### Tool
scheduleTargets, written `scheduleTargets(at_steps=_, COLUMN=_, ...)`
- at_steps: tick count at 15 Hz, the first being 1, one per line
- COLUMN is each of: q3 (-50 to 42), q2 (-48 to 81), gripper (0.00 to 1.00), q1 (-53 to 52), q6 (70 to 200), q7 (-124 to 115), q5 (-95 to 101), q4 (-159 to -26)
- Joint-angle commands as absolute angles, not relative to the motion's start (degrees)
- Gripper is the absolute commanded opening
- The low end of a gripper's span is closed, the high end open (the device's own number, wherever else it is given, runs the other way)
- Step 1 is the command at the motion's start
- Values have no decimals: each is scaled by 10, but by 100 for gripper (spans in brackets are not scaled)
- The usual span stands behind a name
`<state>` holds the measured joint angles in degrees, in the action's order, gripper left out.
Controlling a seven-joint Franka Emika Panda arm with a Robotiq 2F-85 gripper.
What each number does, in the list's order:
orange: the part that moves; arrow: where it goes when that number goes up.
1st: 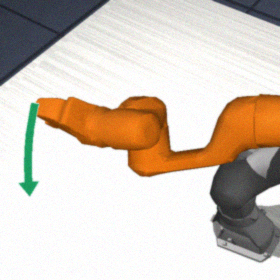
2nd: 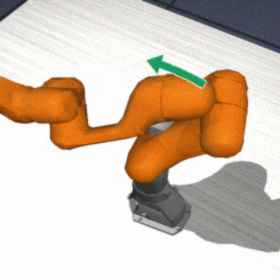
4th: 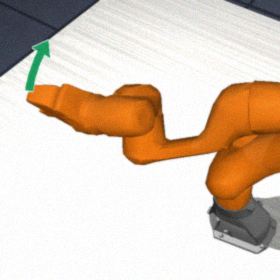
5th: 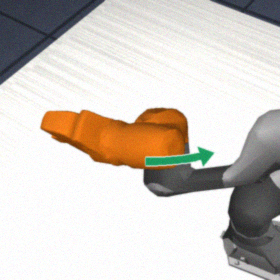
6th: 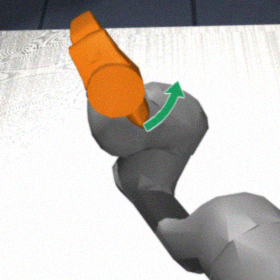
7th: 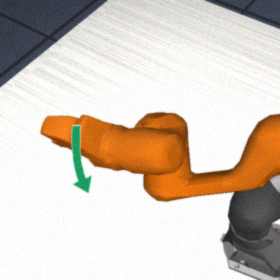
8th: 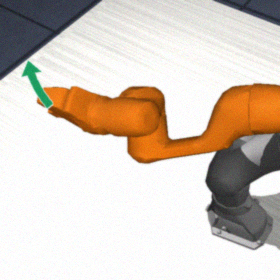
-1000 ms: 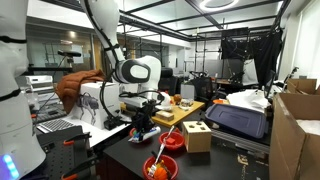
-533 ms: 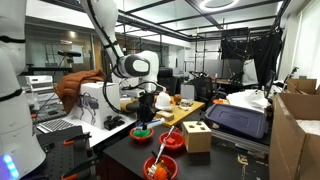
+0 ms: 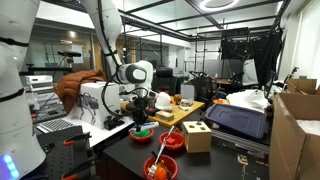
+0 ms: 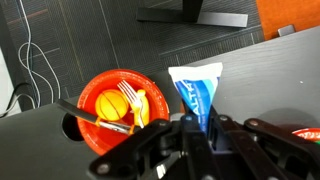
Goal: Remove the tube from the orange bowl
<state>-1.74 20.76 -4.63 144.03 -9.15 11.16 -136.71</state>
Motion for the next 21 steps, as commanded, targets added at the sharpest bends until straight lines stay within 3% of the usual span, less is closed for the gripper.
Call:
scheduleTargets(at_steps=1, q3=-20, q2=237, gripper=3, q1=-71, q6=1448, q7=-166, q5=93, q4=-1341)
scheduleTargets(at_steps=21, q3=-40, q2=382, gripper=3, q1=-218, q6=1569, q7=-401, q5=-2, q4=-1291)
